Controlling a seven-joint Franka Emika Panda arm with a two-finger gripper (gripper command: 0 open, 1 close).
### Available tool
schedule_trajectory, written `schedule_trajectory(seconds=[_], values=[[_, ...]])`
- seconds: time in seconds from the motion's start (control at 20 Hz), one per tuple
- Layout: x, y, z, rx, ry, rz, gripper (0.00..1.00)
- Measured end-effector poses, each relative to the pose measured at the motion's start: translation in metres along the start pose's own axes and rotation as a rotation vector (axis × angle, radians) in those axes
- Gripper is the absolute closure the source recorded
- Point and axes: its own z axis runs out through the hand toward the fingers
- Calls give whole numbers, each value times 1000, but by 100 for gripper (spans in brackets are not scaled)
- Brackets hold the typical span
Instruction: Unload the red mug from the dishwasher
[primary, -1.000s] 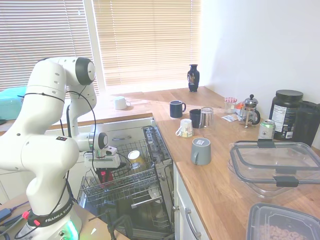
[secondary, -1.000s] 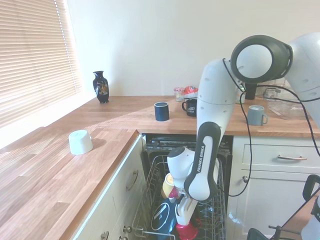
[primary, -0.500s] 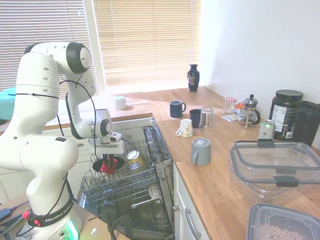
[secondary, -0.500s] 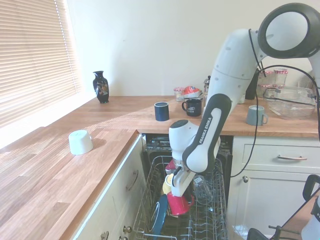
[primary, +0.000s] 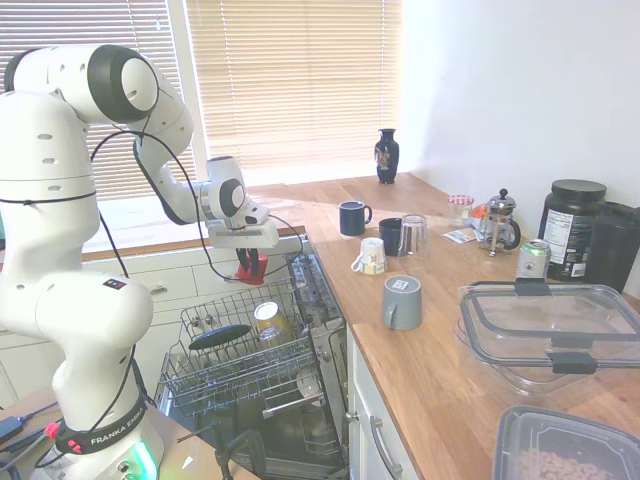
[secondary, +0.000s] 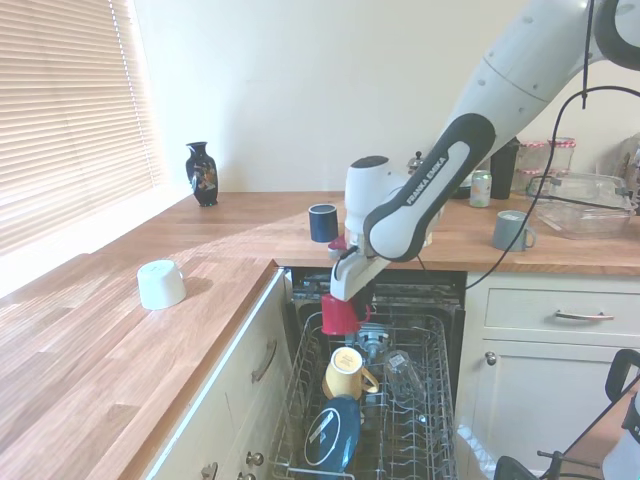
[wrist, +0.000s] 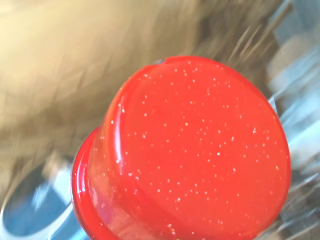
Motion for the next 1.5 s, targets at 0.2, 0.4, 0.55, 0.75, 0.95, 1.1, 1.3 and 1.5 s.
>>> schedule_trajectory(seconds=[0.2,0.4,0.55,0.75,0.95,1.1,1.3,1.5], values=[[60,4,-49,21,91,82,100],[108,21,-79,3,152,143,100],[133,37,-92,-13,185,174,100],[153,63,-92,-60,228,194,100],[163,80,-79,-106,241,195,100],[168,83,-62,-151,259,179,100],[176,82,-44,-188,289,159,100],[183,81,-30,-205,309,153,100]])
